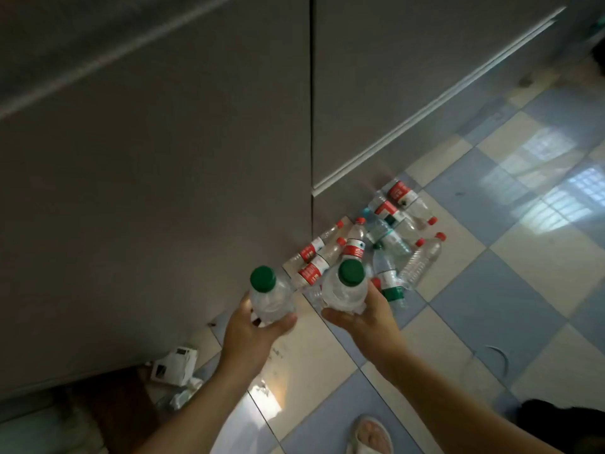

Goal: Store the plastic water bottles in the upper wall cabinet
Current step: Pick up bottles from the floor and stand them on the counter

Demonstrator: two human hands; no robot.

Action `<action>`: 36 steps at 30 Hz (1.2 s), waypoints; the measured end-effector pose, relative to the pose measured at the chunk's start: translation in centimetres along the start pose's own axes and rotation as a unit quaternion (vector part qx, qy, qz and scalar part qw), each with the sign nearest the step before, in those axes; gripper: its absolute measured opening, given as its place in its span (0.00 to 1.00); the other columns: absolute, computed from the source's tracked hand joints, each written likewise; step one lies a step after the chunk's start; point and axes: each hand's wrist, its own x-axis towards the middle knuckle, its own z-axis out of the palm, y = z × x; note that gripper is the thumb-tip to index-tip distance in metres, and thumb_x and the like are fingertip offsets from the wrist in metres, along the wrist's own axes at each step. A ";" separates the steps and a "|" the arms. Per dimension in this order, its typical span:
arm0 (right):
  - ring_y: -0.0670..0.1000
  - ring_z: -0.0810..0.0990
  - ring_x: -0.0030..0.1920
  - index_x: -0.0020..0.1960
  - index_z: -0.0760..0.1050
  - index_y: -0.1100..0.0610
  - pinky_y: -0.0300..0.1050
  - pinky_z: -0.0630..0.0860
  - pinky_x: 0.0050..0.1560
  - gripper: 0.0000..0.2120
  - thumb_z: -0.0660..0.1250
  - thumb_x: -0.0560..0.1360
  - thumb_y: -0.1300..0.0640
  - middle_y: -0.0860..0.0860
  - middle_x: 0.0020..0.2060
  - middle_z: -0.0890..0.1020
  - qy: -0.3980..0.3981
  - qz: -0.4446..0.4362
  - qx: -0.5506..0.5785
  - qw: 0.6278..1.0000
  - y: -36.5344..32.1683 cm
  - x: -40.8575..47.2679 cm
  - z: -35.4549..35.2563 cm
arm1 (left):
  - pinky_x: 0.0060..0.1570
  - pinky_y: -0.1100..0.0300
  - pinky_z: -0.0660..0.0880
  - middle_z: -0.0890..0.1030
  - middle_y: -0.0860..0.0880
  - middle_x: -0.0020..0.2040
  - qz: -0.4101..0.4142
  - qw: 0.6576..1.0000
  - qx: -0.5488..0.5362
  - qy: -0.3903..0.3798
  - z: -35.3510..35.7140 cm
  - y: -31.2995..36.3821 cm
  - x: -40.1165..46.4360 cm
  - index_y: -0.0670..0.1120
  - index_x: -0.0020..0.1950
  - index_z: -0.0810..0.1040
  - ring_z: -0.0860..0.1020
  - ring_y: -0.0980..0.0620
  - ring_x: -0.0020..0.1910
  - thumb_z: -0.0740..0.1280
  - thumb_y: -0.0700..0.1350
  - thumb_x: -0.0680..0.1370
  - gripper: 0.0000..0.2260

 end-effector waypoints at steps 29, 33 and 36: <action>0.39 0.85 0.50 0.57 0.79 0.40 0.32 0.80 0.42 0.23 0.81 0.64 0.46 0.39 0.50 0.87 -0.169 -0.439 -0.043 0.882 -77.7 -29.7 1.4 | 0.41 0.74 0.76 0.86 0.62 0.50 0.458 0.844 -0.048 0.273 -28.6 66.2 -39.5 0.60 0.53 0.84 0.83 0.64 0.49 0.77 0.62 0.68 0.16; 0.40 0.85 0.50 0.57 0.78 0.42 0.32 0.80 0.42 0.21 0.81 0.68 0.51 0.40 0.49 0.87 -0.179 -0.506 -0.008 0.844 -87.3 -30.9 6.2 | 0.43 0.65 0.79 0.87 0.59 0.49 0.513 0.787 -0.056 0.337 -35.5 74.4 -42.0 0.57 0.53 0.84 0.84 0.61 0.48 0.77 0.65 0.66 0.20; 0.42 0.86 0.49 0.58 0.79 0.43 0.42 0.83 0.46 0.23 0.80 0.65 0.46 0.41 0.49 0.87 -0.164 -0.537 0.007 0.827 -93.9 -31.6 8.7 | 0.40 0.66 0.80 0.87 0.58 0.47 0.544 0.754 -0.067 0.362 -40.5 80.7 -43.1 0.55 0.51 0.84 0.85 0.61 0.46 0.75 0.65 0.64 0.21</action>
